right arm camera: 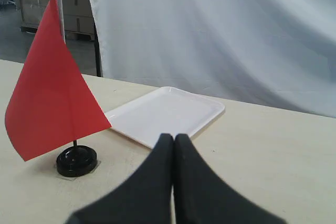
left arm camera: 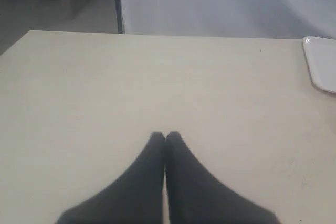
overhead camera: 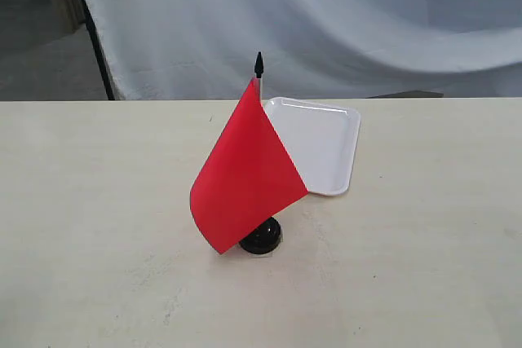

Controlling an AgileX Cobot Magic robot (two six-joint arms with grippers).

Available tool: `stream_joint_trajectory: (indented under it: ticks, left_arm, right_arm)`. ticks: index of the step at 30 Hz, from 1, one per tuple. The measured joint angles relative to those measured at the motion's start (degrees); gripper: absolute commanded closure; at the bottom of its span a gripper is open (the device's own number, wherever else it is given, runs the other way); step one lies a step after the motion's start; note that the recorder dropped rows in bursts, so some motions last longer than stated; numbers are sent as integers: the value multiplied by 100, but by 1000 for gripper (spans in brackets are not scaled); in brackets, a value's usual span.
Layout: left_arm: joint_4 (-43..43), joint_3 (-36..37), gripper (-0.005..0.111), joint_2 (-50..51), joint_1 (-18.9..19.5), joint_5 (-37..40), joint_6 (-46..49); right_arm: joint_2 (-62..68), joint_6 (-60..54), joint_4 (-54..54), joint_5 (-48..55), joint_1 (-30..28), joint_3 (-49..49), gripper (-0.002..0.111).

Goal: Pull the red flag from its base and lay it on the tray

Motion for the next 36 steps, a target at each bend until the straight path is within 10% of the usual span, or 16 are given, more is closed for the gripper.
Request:
stream_joint_trajectory:
  ticks: [13, 22, 36]
  left_arm:
    - [0, 0, 107, 0, 0, 0, 0]
    - [0, 0, 107, 0, 0, 0, 0]
    - [0, 0, 107, 0, 0, 0, 0]
  right_arm:
    - [0, -76, 0, -277, 0, 0, 109]
    - [-10, 7, -10, -4462, 0, 2, 109]
    - [77, 3968, -4, -4742, 0, 2, 109]
